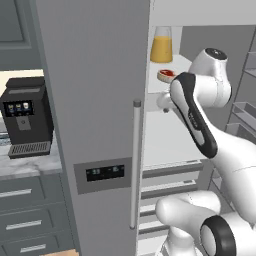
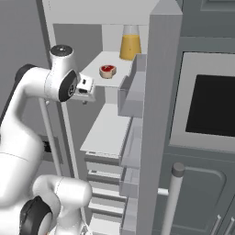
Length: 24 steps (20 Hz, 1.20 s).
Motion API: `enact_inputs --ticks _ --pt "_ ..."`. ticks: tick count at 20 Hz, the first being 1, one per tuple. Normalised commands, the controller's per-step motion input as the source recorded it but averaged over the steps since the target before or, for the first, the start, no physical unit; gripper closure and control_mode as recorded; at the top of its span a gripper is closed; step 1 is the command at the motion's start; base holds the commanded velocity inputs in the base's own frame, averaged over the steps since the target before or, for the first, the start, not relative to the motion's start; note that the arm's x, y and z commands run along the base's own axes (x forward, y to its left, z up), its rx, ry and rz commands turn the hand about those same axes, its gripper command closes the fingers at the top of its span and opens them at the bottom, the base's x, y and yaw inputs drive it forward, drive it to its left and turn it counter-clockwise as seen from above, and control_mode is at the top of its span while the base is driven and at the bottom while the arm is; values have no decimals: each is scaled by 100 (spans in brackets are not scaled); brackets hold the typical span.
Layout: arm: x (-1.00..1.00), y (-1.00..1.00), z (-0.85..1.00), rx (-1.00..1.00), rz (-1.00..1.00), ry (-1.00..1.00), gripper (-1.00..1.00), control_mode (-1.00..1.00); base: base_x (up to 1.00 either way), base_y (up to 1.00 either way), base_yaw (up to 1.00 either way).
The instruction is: Take the steak from the fridge and place it on the digital scale on the counter by the fridge. Wait a few seconds for a reading, then move it to the plate on the dining counter.
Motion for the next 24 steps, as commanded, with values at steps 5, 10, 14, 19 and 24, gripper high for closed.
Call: enact_inputs --ticks 5,10,14,19,24 --pt "32 -14 54 -10 -3 -8 -100 -100 0 0 0" --pt "48 -46 35 -13 -3 0 -100 -100 0 0 0" --pt "51 -43 38 -6 0 0 -100 -100 0 0 0" --pt "43 -11 10 0 4 -2 -100 -100 0 0 0" --pt "63 -15 -5 0 4 0 -100 -100 0 0 0"
